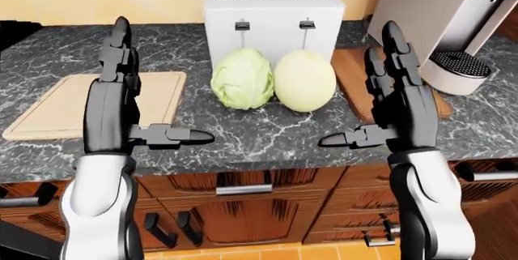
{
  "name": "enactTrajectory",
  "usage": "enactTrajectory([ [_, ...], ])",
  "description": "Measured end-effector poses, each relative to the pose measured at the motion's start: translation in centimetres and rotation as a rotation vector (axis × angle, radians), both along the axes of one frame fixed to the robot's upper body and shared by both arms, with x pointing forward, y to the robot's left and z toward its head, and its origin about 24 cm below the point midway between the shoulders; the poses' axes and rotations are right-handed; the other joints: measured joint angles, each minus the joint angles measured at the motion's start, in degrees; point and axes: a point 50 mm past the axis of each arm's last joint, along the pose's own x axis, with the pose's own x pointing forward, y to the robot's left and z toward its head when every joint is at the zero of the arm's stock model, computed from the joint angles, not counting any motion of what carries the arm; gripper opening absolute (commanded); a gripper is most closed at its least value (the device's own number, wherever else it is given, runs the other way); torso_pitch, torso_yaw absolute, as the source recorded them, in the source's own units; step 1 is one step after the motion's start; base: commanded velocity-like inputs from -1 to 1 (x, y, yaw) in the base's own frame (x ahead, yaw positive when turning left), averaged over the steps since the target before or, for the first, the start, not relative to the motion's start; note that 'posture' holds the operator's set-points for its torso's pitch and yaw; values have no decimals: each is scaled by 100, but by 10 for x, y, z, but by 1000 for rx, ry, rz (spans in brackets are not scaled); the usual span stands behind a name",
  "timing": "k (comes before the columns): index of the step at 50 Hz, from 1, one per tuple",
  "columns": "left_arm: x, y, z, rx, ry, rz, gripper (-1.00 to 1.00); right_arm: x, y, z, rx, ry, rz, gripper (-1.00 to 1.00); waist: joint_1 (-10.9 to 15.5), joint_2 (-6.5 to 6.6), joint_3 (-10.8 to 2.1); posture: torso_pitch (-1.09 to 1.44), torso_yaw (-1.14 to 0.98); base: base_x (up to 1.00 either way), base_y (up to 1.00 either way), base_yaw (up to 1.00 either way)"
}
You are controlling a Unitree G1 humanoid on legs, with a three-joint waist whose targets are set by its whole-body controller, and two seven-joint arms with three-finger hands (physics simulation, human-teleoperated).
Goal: Place the lettuce and the cantaloupe on separate cutting boards.
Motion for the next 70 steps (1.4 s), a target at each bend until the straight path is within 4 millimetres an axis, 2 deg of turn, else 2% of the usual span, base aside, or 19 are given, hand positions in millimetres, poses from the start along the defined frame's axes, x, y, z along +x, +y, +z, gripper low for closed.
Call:
enactTrajectory([
  [4,3,-1,-4,-5,32,-10,100,3,-2,-7,2,48,-12,100,-48,101,-54,0,0,0,0,0],
  [12,0,-1,0,3,-4,-3,100,1,-1,-2,10,9,1,100,-89,107,-147,0,0,0,0,0],
  [32,1,1,-1,4,4,1,100,5,-4,5,-1,9,-29,100,-78,78,-111,0,0,0,0,0],
  [45,2,0,-3,2,8,-2,100,8,-7,1,2,41,-56,100,-68,99,-125,0,0,1,0,0],
  [47,4,0,-6,-1,25,-1,100,9,-7,-3,12,63,-55,100,-91,106,-50,0,0,28,0,0],
  [50,3,2,-6,1,19,9,100,8,-5,-5,11,64,-43,100,-99,25,34,0,0,28,0,0],
  [52,2,2,-4,3,5,13,100,8,-4,-4,11,54,-36,100,-85,-88,0,0,0,29,0,0],
  [55,2,-4,-4,3,-1,-12,100,7,-9,-3,9,44,-55,100,-146,-40,22,0,0,29,0,0],
  [57,3,-6,-5,3,11,-26,100,6,-12,-4,12,49,-67,100,-161,-76,8,0,0,29,0,0],
  [59,4,-5,-5,3,10,-22,100,5,-11,-2,14,36,-64,100,-145,-13,6,0,0,29,0,0],
  [64,3,-5,-3,7,-4,-16,100,4,-10,-2,9,15,-51,100,-168,317,56,0,0,23,0,0],
  [66,3,-5,0,11,-20,-15,100,5,-9,0,6,6,-50,100,-239,453,-48,0,0,0,0,0],
  [67,3,-4,0,14,-22,-10,100,6,-8,0,11,8,-46,100,-244,413,-73,0,0,0,0,0],
  [70,4,-1,-5,7,11,8,100,8,-6,-6,13,43,-31,100,-172,196,-22,0,0,0,0,0],
])
